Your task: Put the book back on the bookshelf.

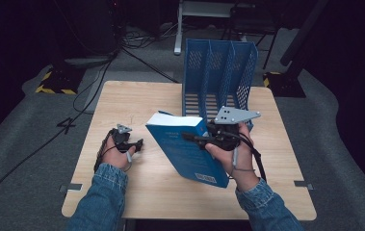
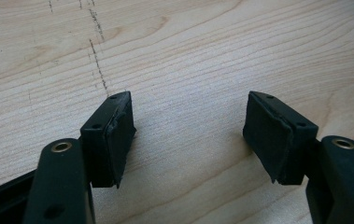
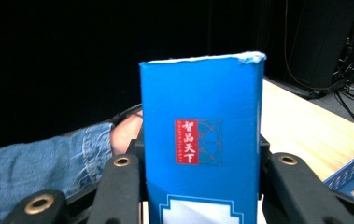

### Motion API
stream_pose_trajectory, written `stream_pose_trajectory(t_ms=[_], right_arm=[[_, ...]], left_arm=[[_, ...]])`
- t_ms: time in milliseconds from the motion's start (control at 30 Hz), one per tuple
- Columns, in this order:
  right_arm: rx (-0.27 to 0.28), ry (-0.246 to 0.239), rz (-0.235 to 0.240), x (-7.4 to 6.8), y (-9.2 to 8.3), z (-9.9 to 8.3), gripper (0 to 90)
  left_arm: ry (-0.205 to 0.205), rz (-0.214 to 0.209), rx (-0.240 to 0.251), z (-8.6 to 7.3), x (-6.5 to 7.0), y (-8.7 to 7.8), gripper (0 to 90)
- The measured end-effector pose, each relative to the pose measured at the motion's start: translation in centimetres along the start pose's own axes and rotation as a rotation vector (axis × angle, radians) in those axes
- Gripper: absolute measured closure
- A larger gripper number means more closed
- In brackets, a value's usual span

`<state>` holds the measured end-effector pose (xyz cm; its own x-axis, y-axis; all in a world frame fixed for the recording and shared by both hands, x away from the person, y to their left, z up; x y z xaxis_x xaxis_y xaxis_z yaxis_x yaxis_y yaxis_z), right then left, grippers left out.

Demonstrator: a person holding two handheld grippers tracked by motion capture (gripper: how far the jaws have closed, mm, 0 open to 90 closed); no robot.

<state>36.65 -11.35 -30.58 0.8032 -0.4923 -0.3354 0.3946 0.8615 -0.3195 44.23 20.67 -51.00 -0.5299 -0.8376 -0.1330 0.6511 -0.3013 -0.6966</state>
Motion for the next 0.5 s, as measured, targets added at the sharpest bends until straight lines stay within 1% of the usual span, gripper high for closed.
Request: stream_pose_trajectory(t_ms=[67,267,333,500], right_arm=[[0.014,0.011,-0.008,0.2,-0.1,0.4,61.4],[0.053,0.023,-0.035,1.1,-0.2,1.8,61.4],[0.065,0.025,-0.044,1.4,-0.2,2.3,61.4],[0.093,0.031,-0.072,2.2,-0.4,4.1,61.4]], left_arm=[[0.019,0.023,-0.006,0.2,0.3,0.2,33.5],[0.013,0.023,-0.011,0.4,0.3,0.4,31.7],[0.015,0.017,-0.012,0.4,0.2,0.5,31.1],[0.019,0.020,-0.012,0.5,0.2,0.6,30.0]])
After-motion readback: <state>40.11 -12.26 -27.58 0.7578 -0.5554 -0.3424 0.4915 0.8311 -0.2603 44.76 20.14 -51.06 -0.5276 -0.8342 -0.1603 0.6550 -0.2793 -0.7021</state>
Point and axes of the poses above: each handheld gripper's, and its own axes: y roughly forward along the jaws, z roughly out of its top, x roughly to its right, the point moved 1 cm from there along y, roughly forward along the jaws, and after that the axes turned 15 degrees about y, right-handed, at the moved point
